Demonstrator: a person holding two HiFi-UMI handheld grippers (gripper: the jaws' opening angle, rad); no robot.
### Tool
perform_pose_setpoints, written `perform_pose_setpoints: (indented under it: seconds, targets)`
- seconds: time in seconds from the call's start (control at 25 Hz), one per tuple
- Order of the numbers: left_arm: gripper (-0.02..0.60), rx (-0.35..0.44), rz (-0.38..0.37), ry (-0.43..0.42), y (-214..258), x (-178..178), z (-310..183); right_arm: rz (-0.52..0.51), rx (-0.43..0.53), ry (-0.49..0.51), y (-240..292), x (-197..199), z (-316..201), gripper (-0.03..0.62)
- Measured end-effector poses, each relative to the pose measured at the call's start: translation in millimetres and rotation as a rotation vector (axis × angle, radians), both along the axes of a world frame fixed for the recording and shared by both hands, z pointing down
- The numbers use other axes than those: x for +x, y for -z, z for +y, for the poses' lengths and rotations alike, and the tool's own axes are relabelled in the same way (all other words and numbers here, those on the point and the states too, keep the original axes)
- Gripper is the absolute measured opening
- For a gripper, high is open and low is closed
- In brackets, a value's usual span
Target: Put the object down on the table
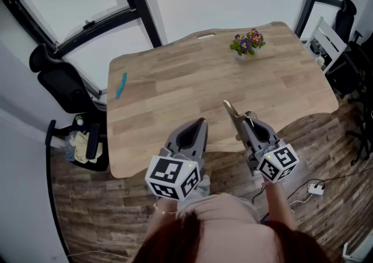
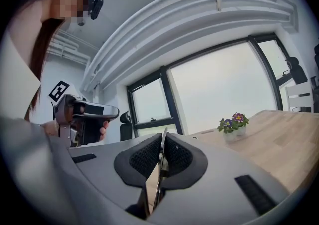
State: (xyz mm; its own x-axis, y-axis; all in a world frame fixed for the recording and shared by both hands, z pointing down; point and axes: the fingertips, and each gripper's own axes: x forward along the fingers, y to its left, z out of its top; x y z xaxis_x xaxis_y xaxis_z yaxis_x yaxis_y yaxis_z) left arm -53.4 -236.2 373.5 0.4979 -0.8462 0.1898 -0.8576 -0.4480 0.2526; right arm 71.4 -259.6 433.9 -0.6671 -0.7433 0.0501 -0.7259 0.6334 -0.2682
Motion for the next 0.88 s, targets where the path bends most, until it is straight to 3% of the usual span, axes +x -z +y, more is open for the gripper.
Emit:
perform_pose_setpoints:
  seconds: [0.88]
  targets:
    - [0.002, 0.006, -0.023, -0.068, -5, -19, -49, 0.083, -0.136, -0.013, -80, -20, -60, 0.011]
